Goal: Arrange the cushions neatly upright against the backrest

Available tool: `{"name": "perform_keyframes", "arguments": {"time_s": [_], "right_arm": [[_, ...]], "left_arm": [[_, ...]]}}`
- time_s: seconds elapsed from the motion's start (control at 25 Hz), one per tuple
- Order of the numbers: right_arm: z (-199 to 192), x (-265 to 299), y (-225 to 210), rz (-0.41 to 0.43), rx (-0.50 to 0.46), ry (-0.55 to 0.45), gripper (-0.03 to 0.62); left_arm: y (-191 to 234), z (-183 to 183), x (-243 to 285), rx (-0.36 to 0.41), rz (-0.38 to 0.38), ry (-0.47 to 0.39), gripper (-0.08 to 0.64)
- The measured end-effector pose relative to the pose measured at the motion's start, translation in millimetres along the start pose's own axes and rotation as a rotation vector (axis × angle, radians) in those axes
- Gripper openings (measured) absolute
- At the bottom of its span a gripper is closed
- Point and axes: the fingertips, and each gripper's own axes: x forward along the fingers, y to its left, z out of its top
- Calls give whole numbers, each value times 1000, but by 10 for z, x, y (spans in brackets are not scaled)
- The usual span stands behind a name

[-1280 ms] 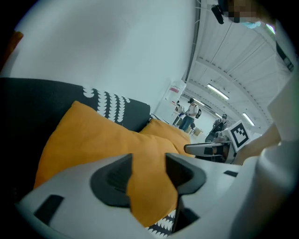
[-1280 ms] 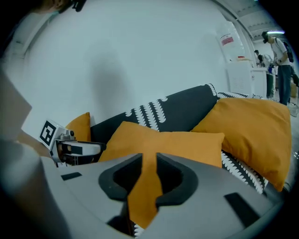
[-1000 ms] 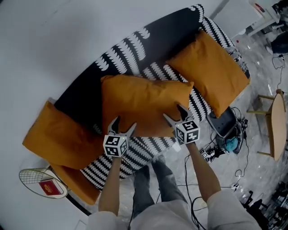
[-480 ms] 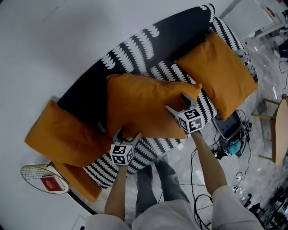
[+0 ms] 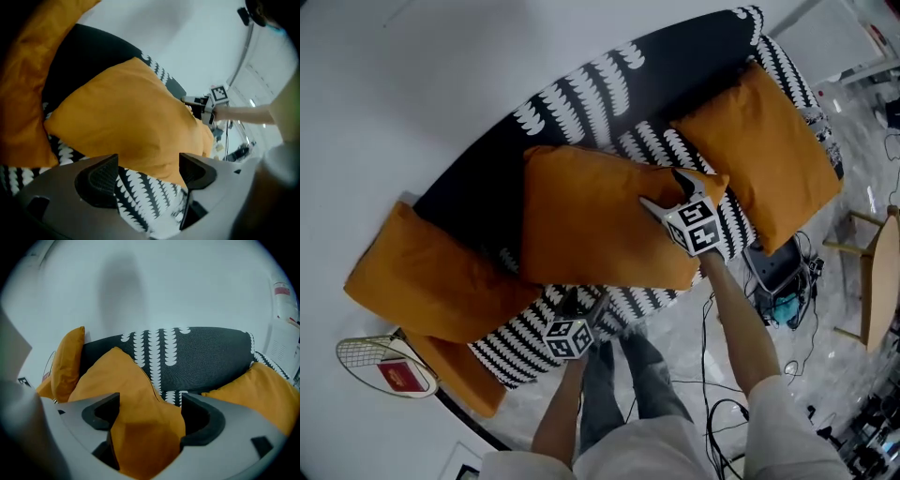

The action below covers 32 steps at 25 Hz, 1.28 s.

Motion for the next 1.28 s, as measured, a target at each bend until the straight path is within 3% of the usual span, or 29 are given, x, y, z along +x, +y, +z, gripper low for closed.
{"name": "perform_keyframes", "arguments": {"time_s": [0.08, 0.16, 0.48, 0.68, 0.92, 1.28], "right_arm": [[24, 37, 3, 13, -17, 4, 391], [52, 72, 28, 30, -34, 7, 391], [7, 53, 119, 50, -41, 22, 391], [29, 81, 176, 91, -96, 52, 391], [160, 323, 491, 175, -190, 84, 391], [315, 737, 960, 301, -365, 195, 391]], "left_arm": [[-37, 32, 13, -178, -21, -82, 388], [-108, 35, 48, -251, -31, -117, 388], [-128, 37, 73, -223, -42, -102, 388], [-56, 79, 68, -262, -42, -143, 388], [-19, -101, 34, -362, -18, -196, 388], [157, -124, -1, -540, 8, -352, 388]]}}
